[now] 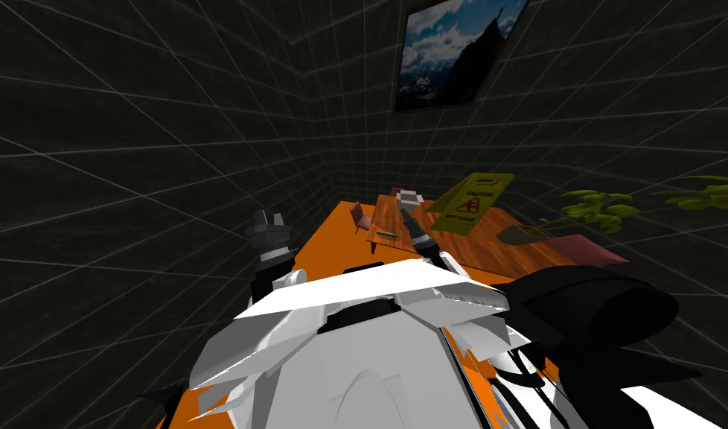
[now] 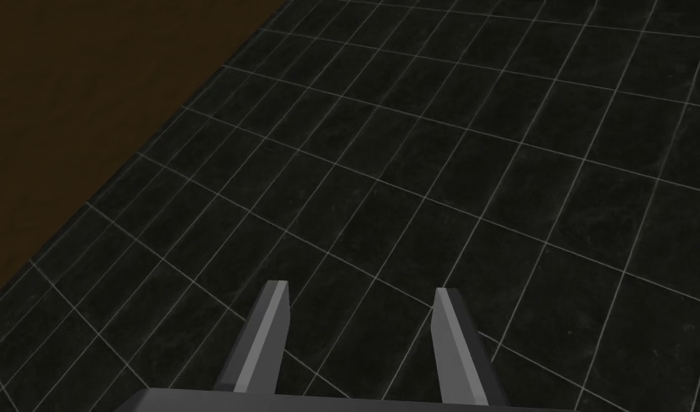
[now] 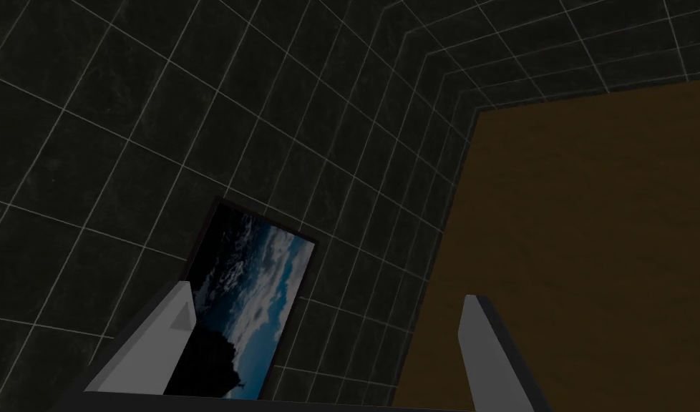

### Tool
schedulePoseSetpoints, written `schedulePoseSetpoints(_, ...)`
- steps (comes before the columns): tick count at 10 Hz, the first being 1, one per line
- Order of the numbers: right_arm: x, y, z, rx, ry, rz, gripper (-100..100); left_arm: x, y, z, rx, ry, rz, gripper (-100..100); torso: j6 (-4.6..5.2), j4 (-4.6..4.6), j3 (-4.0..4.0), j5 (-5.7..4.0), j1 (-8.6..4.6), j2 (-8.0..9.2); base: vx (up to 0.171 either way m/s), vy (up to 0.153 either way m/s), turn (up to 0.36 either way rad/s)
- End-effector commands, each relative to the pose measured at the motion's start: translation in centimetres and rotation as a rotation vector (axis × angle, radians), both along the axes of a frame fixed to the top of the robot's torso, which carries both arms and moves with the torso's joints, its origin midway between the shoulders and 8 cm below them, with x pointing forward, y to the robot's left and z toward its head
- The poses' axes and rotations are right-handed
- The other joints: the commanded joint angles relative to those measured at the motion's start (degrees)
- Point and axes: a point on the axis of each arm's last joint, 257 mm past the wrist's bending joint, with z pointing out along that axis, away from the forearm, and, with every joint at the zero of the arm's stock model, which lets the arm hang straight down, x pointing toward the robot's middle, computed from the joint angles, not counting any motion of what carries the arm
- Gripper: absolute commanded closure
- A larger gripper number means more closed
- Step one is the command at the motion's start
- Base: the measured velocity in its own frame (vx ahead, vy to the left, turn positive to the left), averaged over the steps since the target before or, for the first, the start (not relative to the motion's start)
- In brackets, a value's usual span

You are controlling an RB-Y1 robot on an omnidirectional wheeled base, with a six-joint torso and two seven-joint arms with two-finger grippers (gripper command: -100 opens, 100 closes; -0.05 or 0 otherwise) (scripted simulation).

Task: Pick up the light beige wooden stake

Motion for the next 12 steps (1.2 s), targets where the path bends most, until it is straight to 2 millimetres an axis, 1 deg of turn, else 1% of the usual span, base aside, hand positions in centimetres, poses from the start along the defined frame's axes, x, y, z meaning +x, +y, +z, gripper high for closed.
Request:
schedulePoseSetpoints(1, -0.1, 0.0, -3.3, -0.064, 0.075, 0.012, -100, 0.0, 0.0, 0.0, 0.000, 0.000, 0.000, 0, 0.00, 0.00, 0.00, 0.00, 0.00, 0.00, -0.040, 0.041, 0.206)
schedulePoseSetpoints(2, -0.1, -0.3, -4.0, -0.064, 0.090, 0.007, -100, 0.0, 0.0, 0.0, 0.000, 0.000, 0.000, 0, -0.01, 0.01, 0.03, 0.01, 0.05, 0.05, -0.032, 0.034, 0.048)
schedulePoseSetpoints(5, -0.9, -0.9, -11.4, -0.204, 0.250, 0.041, -100, 0.0, 0.0, 0.0, 0.000, 0.000, 0.000, 0, 0.00, 0.00, 0.00, 0.03, 0.10, 0.00, -0.021, 0.050, 0.183)
schedulePoseSetpoints(6, -1.1, -1.5, -12.9, -0.207, 0.282, 0.031, -100, 0.0, 0.0, 0.0, 0.000, 0.000, 0.000, 0, 0.00, 0.00, 0.00, 0.03, 0.10, 0.00, -0.010, 0.029, 0.071)
schedulePoseSetpoints(7, -1.6, -1.4, -14.8, -0.259, 0.322, 0.052, -100, 0.0, 0.0, 0.0, 0.000, 0.000, 0.000, 0, 0.03, 0.00, -0.01, 0.02, 0.03, -0.03, 0.006, 0.028, 0.147)
schedulePoseSetpoints(8, -1.8, -2.0, -16.1, -0.259, 0.350, 0.043, -100, 0.0, 0.0, 0.0, 0.000, 0.000, 0.000, 0, 0.00, -0.01, -0.05, 0.01, 0.01, -0.09, 0.013, 0.019, 0.104)
schedulePoseSetpoints(9, -2.3, -1.8, -17.6, -0.313, 0.380, 0.069, -100, 0.0, 0.0, 0.0, 0.000, 0.000, 0.000, 0, 0.03, -0.02, -0.06, 0.01, -0.01, -0.11, 0.023, 0.024, 0.169)
schedulePoseSetpoints(10, -2.6, -2.4, -18.9, -0.313, 0.409, 0.060, -100, 0.0, 0.0, 0.0, 0.000, 0.000, 0.000, 0, 0.00, -0.03, -0.09, 0.00, 0.00, -0.16, 0.020, 0.017, 0.108)
schedulePoseSetpoints(11, -2.8, -2.6, -19.3, -0.313, 0.419, 0.057, -100, 0.0, 0.0, 0.0, 0.000, 0.000, 0.000, 0, 0.03, -0.03, -0.09, 0.00, -0.03, -0.16, 0.007, 0.006, 0.000)
schedulePoseSetpoints(12, -3.6, -2.8, -21.5, -0.369, 0.465, 0.080, -100, 0.0, 0.0, 0.0, 0.000, 0.000, 0.000, 0, 0.04, -0.02, -0.07, 0.00, -0.06, -0.12, 0.017, 0.015, 0.177)
